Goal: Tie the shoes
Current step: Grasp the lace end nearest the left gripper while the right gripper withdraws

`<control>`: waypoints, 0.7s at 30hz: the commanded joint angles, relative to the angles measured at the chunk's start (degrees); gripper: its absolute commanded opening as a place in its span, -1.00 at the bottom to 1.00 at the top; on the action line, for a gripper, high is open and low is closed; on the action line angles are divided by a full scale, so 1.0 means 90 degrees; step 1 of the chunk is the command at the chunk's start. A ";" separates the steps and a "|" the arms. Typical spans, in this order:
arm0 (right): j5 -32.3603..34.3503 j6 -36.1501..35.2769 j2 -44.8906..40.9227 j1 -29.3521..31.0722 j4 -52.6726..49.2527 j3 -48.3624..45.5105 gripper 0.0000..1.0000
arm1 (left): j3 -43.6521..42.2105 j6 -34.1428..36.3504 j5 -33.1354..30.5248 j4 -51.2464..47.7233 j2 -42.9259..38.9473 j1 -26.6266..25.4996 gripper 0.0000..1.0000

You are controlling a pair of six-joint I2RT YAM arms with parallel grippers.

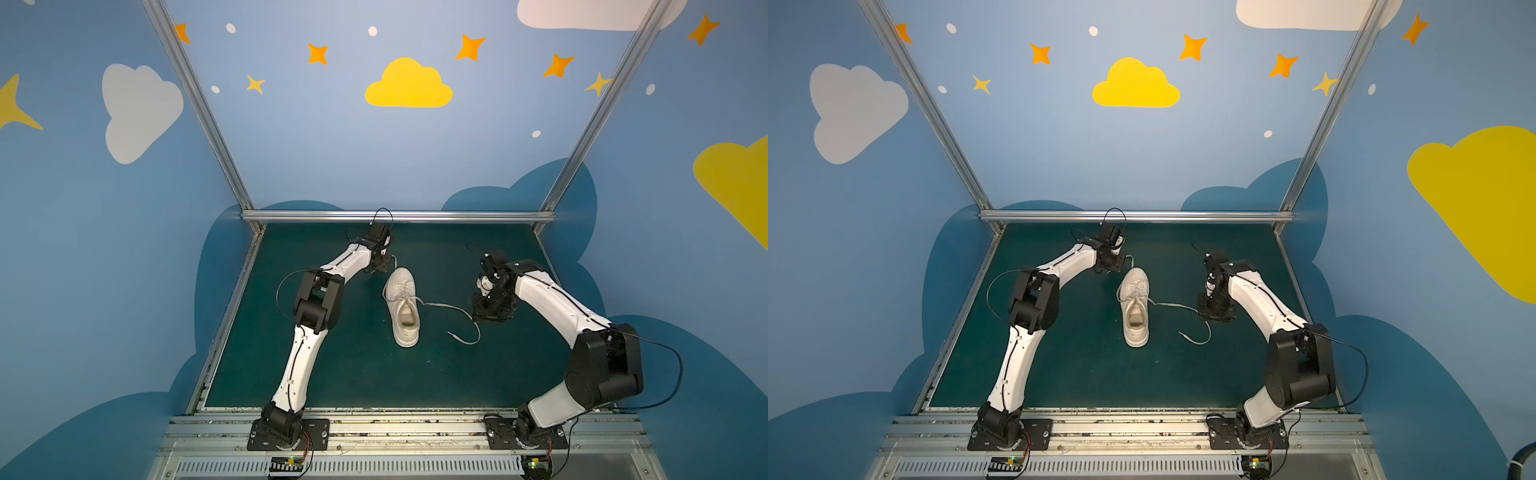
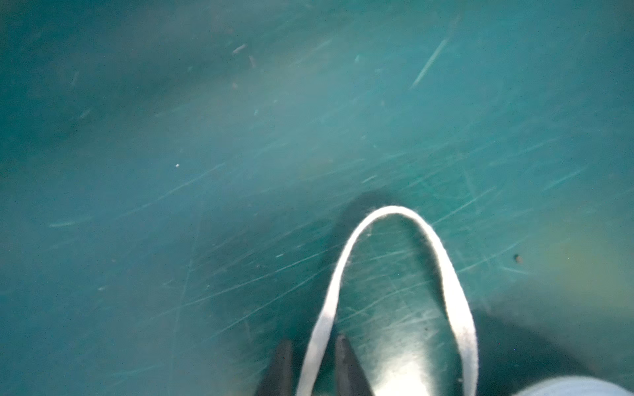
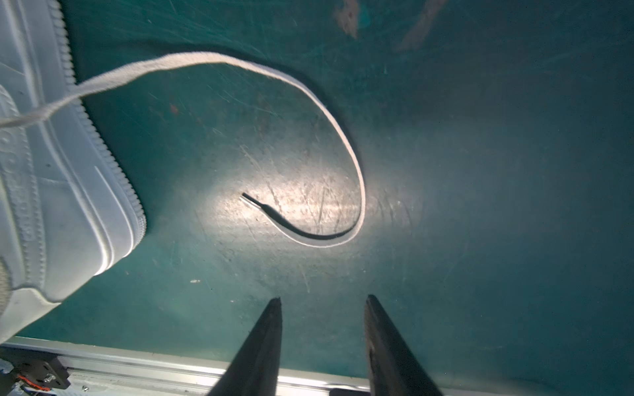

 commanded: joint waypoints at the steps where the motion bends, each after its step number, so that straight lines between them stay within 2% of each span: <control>1: -0.0067 0.0140 -0.0250 -0.0033 -0.0066 -0.0206 -0.18 | 0.0004 0.0161 -0.0256 -0.0513 0.0064 -0.0050 -0.79; 5: -0.0163 0.0287 -0.0329 -0.0034 0.0052 -0.0447 -0.18 | -0.0312 0.0140 -0.0214 -0.0438 -0.0411 -0.0088 -0.94; 10: -0.0442 0.0611 -0.0405 -0.0017 0.0331 -0.0866 -0.17 | -0.1167 0.0103 -0.0302 -0.0323 -0.1480 -0.0094 -0.94; 16: -0.0808 0.1032 -0.0420 0.0087 0.0686 -0.1240 -0.13 | -0.2651 0.0122 -0.0644 -0.0511 -0.3224 -0.0061 -0.94; 21: -0.0841 0.1218 -0.0402 0.0109 0.0863 -0.1382 -0.09 | -0.3943 -0.0160 -0.0711 -0.0966 -0.4705 0.0186 -0.94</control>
